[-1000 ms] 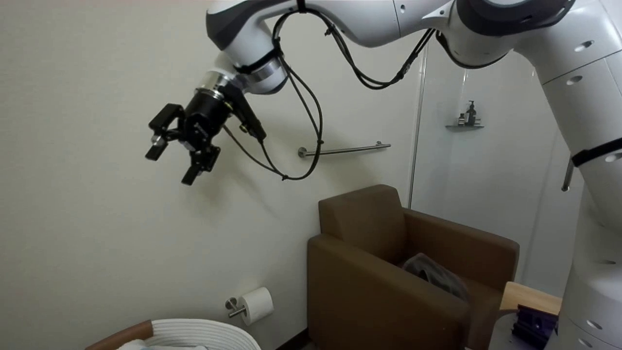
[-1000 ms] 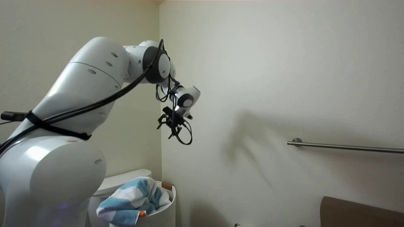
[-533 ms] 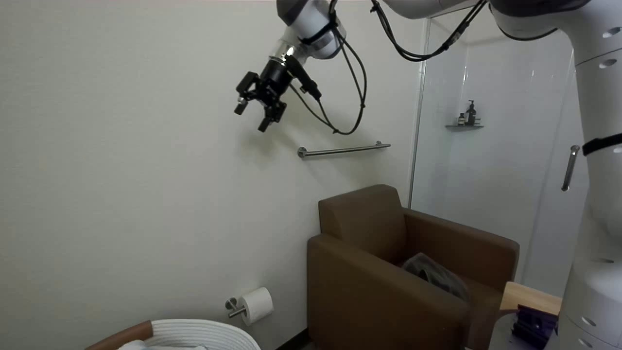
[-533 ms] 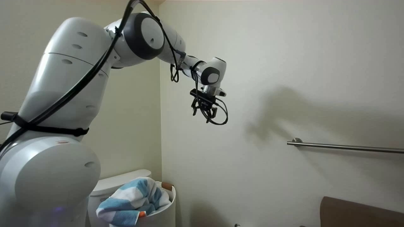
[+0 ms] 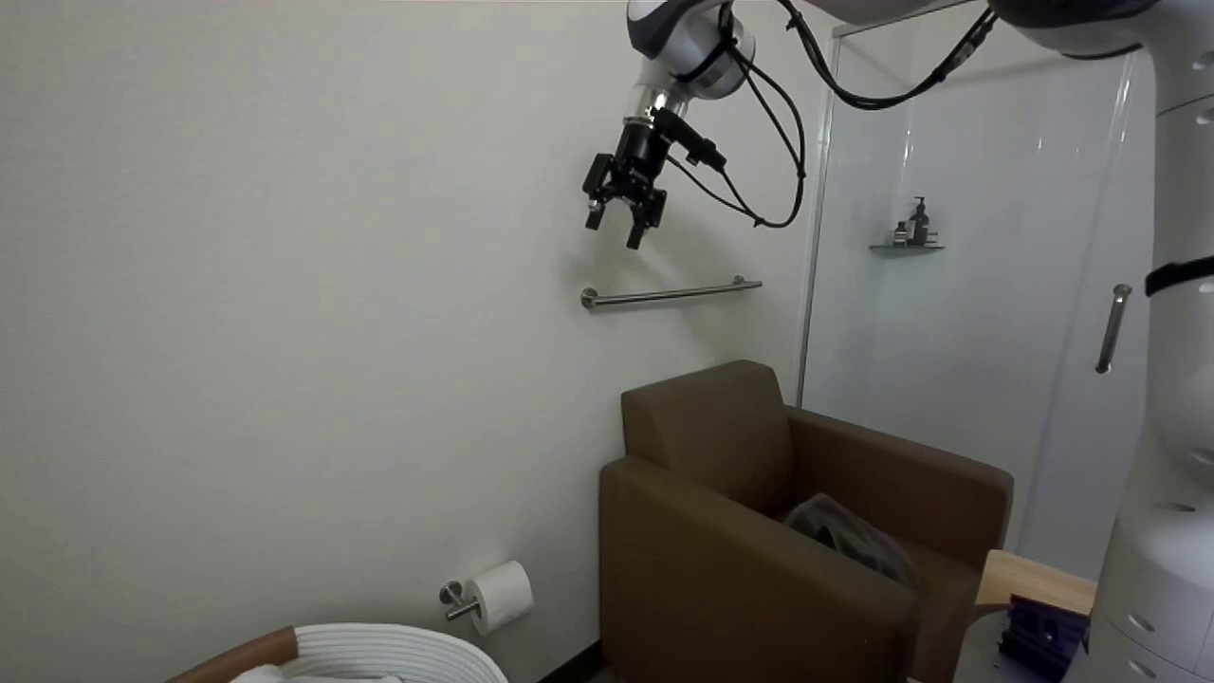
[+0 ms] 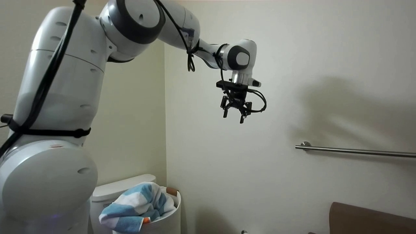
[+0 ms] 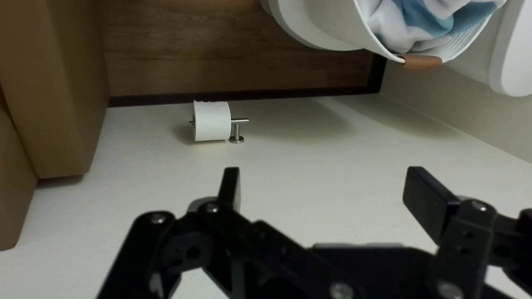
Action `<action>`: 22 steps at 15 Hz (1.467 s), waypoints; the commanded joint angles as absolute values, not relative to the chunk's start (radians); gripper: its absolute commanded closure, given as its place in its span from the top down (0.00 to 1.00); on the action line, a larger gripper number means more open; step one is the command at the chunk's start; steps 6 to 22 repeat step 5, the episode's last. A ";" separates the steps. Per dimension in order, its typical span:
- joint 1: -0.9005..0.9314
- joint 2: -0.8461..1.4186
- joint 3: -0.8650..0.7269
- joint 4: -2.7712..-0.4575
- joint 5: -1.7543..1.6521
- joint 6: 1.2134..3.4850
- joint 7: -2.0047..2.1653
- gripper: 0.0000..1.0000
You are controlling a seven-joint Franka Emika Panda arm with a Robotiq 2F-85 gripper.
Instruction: Move the object from the basket to the couch and move the towel from the couch to the basket
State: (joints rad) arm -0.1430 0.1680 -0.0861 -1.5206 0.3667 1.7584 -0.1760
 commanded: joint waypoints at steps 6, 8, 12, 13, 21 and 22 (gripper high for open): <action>-0.141 0.171 -0.079 -1.514 0.366 1.756 -0.176 1.00; -0.141 0.171 -0.079 -1.514 0.366 1.756 -0.176 1.00; -0.141 0.171 -0.079 -1.514 0.366 1.756 -0.176 1.00; -0.141 0.171 -0.079 -1.514 0.366 1.756 -0.176 1.00; -0.141 0.171 -0.079 -1.514 0.366 1.756 -0.176 1.00; -0.141 0.171 -0.079 -1.514 0.366 1.756 -0.176 1.00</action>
